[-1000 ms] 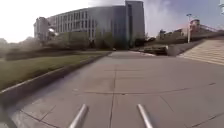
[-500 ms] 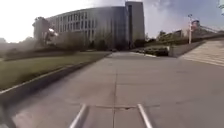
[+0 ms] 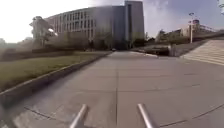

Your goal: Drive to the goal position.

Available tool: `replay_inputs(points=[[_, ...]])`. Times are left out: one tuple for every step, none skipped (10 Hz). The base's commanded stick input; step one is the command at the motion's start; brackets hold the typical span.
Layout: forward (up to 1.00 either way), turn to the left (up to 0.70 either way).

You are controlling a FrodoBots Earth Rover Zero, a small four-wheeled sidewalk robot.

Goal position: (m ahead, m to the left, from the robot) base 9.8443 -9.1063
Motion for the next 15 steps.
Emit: replay_inputs(points=[[0.7, -0.14], [0.7, -0.14], [0.7, -0.14], [0.7, -0.14], [0.7, -0.14], [0.7, 0.0], [0.7, 0.0], [0.7, 0.0], [0.7, 0.0], [0.7, 0.0], [0.7, 0.0], [0.7, 0.0], [0.7, 0.0], [0.7, -0.05], [0.7, -0.11]])
